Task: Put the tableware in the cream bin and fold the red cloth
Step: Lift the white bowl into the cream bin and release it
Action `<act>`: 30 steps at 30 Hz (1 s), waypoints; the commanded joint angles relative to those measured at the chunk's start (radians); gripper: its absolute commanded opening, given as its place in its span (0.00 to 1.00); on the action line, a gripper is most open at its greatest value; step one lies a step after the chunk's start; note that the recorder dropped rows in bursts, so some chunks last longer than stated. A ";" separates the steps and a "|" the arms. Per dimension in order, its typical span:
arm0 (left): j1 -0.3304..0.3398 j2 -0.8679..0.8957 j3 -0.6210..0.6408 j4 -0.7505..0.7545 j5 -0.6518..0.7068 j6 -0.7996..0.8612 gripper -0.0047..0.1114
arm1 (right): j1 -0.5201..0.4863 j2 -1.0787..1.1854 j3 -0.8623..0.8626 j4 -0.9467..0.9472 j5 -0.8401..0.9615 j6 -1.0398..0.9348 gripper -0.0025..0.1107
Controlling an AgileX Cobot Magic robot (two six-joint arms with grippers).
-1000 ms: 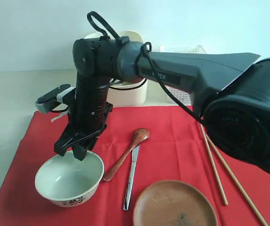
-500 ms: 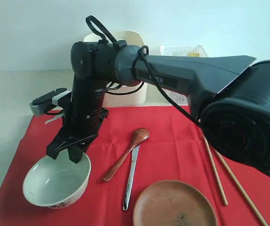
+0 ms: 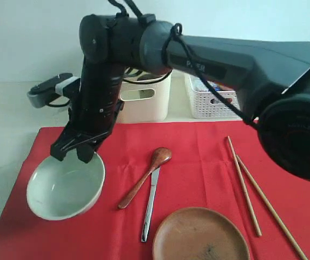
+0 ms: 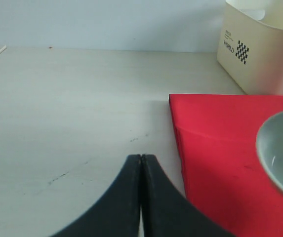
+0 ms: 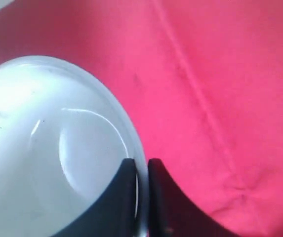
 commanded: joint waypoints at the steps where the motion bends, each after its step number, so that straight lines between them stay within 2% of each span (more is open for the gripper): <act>1: -0.001 -0.007 0.003 0.000 -0.013 0.004 0.04 | -0.030 -0.077 0.003 -0.004 -0.035 0.008 0.02; 6: -0.001 -0.007 0.003 0.000 -0.013 0.004 0.04 | -0.092 -0.147 0.003 -0.004 -0.093 0.034 0.02; 13: -0.001 -0.007 0.003 0.000 -0.013 0.004 0.04 | -0.274 -0.211 0.003 0.007 -0.258 0.097 0.02; 19: -0.001 -0.007 0.003 0.000 -0.013 0.004 0.04 | -0.379 -0.211 0.003 0.036 -0.435 0.134 0.02; 26: -0.001 -0.007 0.003 0.000 -0.013 0.004 0.04 | -0.419 -0.147 0.003 0.075 -0.581 0.127 0.02; 30: -0.001 -0.007 0.003 0.000 -0.013 0.004 0.04 | -0.418 -0.097 0.001 0.201 -0.626 0.044 0.02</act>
